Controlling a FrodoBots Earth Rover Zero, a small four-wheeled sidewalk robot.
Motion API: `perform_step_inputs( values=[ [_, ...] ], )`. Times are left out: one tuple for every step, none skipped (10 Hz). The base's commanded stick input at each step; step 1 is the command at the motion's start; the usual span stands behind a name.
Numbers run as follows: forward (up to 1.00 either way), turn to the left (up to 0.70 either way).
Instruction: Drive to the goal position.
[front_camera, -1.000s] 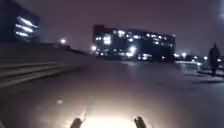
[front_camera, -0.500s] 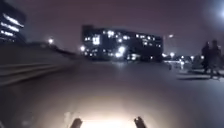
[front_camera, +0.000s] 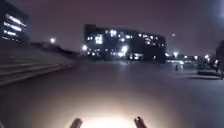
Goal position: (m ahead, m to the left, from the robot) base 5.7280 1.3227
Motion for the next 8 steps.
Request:
perform_step_inputs(
  values=[
    [1.0,0.0],
    [1.0,0.0],
    [1.0,0.0],
    [1.0,0.0],
    [1.0,0.0],
    [1.0,0.0],
    [1.0,0.0],
    [1.0,0.0]
  ],
)
